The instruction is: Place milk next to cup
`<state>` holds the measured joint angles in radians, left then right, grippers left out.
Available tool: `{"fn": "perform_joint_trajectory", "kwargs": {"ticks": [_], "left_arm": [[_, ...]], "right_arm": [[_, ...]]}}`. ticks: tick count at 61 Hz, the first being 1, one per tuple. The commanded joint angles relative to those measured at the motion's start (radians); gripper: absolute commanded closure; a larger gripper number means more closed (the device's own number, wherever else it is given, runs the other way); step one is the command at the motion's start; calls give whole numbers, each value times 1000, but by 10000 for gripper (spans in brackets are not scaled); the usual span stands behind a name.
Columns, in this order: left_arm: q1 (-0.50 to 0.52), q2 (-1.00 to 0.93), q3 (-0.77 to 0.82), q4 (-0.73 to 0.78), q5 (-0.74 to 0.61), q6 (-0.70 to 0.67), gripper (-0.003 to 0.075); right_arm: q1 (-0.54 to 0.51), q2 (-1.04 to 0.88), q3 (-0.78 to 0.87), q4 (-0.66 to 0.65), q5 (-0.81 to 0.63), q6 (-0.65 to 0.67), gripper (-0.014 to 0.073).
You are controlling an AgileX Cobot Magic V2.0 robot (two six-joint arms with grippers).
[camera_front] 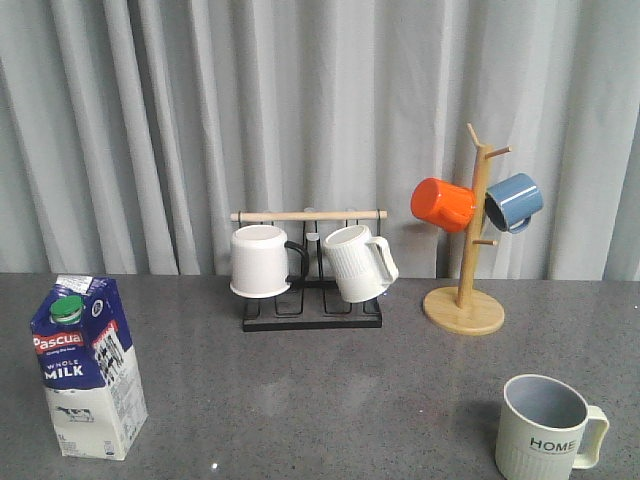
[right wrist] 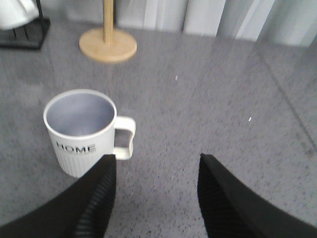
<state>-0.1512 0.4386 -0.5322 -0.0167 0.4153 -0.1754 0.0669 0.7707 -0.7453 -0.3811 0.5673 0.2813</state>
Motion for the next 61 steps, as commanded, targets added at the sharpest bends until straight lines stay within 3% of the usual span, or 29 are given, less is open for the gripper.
{"fn": "perform_joint_trajectory", "kwargs": {"ticks": [1, 11, 23, 34, 61], "left_arm": [[1, 17, -33, 0, -59, 1, 367], [1, 16, -33, 2, -56, 2, 367], [1, 16, -33, 17, -54, 2, 367], [1, 16, -33, 28, -50, 2, 367], [1, 16, -33, 28, -34, 2, 368]], "right_arm": [[-6, 75, -32, -20, -69, -1, 208], [-10, 229, -32, -30, -133, 0, 208], [-100, 367, -32, -1, -235, 12, 208], [-113, 433, -32, 68, -271, -19, 208], [-124, 561, -32, 99, -391, -58, 209]]}}
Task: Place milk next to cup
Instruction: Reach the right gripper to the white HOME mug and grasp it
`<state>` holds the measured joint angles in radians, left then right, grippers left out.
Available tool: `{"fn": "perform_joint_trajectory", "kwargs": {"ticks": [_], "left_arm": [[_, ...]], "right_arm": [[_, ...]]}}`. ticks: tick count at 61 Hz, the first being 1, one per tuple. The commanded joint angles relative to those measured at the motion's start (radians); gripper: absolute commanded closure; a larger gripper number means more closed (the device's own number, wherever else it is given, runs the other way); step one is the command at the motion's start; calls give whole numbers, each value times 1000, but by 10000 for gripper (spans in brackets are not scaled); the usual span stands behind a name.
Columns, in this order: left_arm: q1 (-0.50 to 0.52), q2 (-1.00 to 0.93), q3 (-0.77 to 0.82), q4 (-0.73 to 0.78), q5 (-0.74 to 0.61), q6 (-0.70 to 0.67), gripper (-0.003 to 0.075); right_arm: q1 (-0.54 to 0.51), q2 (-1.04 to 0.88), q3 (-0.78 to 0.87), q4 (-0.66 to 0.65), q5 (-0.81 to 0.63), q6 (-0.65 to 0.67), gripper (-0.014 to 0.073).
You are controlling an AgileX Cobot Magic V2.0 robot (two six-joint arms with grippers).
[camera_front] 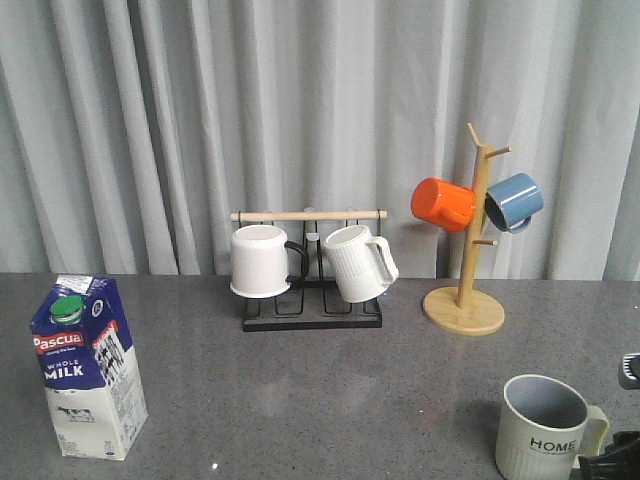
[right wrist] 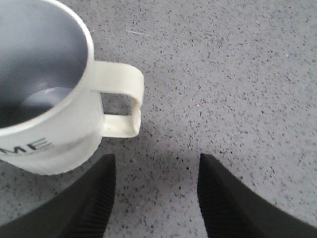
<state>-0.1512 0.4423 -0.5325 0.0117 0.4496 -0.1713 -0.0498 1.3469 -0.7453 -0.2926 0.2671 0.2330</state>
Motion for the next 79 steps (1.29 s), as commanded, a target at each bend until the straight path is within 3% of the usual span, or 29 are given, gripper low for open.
{"fn": "perform_joint_trajectory", "kwargs": {"ticks": [1, 30, 45, 53, 65, 79], "left_arm": [[1, 12, -32, 0, -69, -2, 368], [1, 12, -32, 1, -68, -2, 368], [1, 12, -32, 20, -66, -2, 368], [1, 12, -32, 20, -66, -2, 368], [1, 12, -32, 20, -66, -2, 368], [1, 12, -32, 20, -66, -2, 368]], "right_arm": [[-8, -13, -32, 12, -96, -10, 209], [-9, 141, -42, -51, -260, -11, 215], [-69, 252, -96, -107, -389, -20, 232], [-69, 259, -105, -131, -417, -30, 339], [-69, 259, -105, -154, -427, -30, 610], [-64, 245, -105, -147, -417, -13, 603]]}}
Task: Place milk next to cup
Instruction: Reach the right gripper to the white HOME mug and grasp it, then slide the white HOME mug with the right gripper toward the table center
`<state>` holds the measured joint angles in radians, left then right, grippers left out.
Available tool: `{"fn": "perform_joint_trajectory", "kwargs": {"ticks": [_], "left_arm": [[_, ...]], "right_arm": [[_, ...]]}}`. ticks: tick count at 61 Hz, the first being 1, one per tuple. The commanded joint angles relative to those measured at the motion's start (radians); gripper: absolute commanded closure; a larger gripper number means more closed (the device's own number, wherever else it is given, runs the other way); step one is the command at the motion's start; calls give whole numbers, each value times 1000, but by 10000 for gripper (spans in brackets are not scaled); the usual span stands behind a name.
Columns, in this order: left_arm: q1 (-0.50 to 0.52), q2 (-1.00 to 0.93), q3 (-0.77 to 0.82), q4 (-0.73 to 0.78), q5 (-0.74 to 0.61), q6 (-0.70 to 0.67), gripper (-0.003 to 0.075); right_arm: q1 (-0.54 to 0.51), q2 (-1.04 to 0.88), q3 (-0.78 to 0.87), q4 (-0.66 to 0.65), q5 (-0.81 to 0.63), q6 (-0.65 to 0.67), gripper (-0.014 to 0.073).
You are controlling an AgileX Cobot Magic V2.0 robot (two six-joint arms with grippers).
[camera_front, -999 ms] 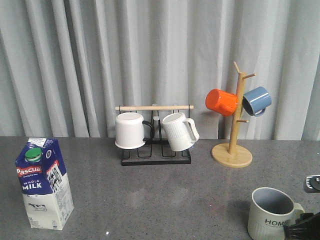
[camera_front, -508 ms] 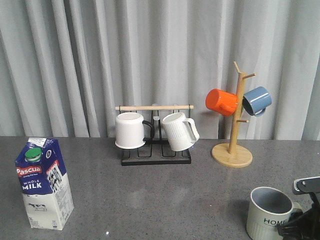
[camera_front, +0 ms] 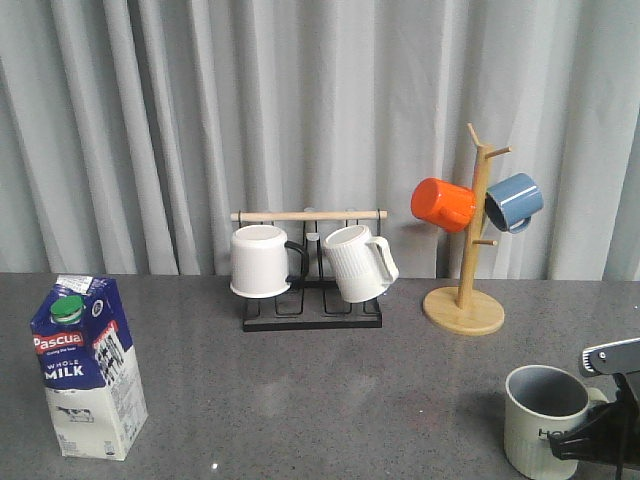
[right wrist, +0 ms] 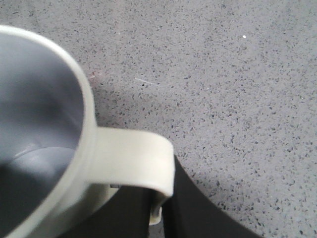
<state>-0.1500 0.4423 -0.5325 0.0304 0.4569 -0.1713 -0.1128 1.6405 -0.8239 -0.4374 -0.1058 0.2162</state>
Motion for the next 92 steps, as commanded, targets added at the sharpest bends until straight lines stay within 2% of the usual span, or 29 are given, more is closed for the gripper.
{"fn": "perform_joint_trajectory", "kwargs": {"ticks": [1, 11, 22, 32, 40, 46, 54, 72, 84, 92], "left_arm": [[0, 12, -32, 1, -73, -2, 368], [0, 12, -32, 1, -73, -2, 368], [0, 12, -32, 1, -74, -2, 368], [0, 12, -32, 0, -73, -2, 368], [0, 12, -32, 0, -73, -2, 368], [0, 12, -32, 0, -73, -2, 368], [0, 12, -32, 0, -73, -2, 368], [0, 12, -32, -2, -73, -2, 368], [0, 12, -32, -2, -73, -2, 368], [0, 12, -32, -2, -72, -2, 368]], "right_arm": [[1, -54, -27, -2, -44, 9, 603], [50, -138, -39, -1, -27, 48, 603], [212, -176, -115, -2, 86, 67, 602], [358, -126, -189, 61, 115, 101, 599], [408, -42, -250, 79, 145, 116, 599], [426, 19, -277, 76, 200, 116, 599], [428, 65, -280, 75, 203, 116, 599], [430, 70, -280, 78, 236, 116, 580], [437, 70, -280, 79, 272, 108, 481], [437, 70, -280, 98, 288, 103, 360]]}}
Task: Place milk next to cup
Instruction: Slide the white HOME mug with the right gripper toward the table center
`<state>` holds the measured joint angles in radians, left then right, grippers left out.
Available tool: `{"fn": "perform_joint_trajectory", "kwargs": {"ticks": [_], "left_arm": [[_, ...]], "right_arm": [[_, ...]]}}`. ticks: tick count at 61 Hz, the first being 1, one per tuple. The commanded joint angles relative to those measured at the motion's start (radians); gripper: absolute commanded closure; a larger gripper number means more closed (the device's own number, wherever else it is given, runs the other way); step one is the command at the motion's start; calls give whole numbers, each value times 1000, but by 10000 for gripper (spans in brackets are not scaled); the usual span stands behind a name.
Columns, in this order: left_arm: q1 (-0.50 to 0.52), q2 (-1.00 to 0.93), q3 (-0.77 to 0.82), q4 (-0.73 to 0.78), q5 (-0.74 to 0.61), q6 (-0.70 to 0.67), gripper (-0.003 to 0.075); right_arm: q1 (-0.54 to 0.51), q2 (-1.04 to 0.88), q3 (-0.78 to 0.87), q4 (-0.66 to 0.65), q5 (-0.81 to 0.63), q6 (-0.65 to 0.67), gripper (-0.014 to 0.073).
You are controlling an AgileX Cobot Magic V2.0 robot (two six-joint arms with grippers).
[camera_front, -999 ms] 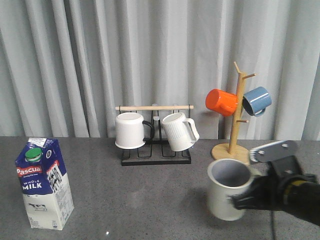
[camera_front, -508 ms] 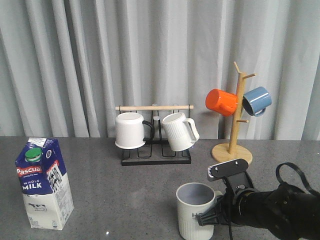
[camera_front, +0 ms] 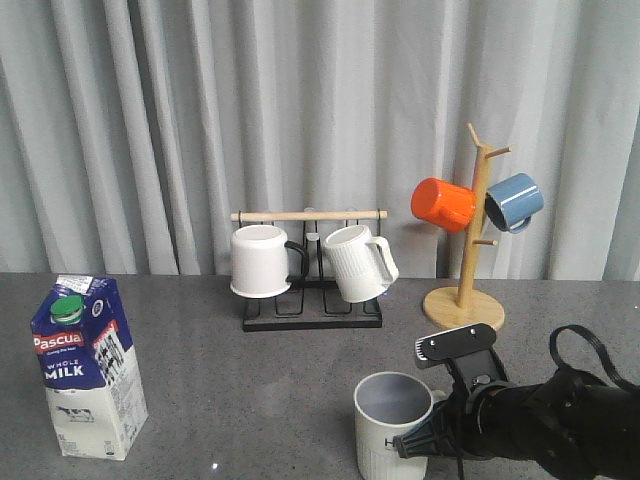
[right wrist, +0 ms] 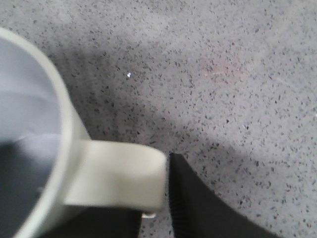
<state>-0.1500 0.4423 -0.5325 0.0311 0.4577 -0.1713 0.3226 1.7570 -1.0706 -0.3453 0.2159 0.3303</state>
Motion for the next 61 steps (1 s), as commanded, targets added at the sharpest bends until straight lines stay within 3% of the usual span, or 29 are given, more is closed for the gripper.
{"fn": "perform_joint_trajectory", "kwargs": {"ticks": [1, 12, 27, 44, 61], "left_arm": [[0, 12, -32, -3, -73, -2, 368], [0, 12, -32, -3, -60, -2, 368], [0, 12, -32, -3, -44, -2, 368], [0, 12, -32, -3, -42, -2, 368], [0, 12, -32, -4, -41, -3, 368]], "right_arm": [[1, -46, -33, 8, -32, -14, 347], [1, -46, -33, 14, 3, -32, 256], [19, -74, -33, 95, 32, -108, 257], [19, -139, -33, 127, 173, -176, 257], [19, -334, -32, 330, 363, -347, 291]]}}
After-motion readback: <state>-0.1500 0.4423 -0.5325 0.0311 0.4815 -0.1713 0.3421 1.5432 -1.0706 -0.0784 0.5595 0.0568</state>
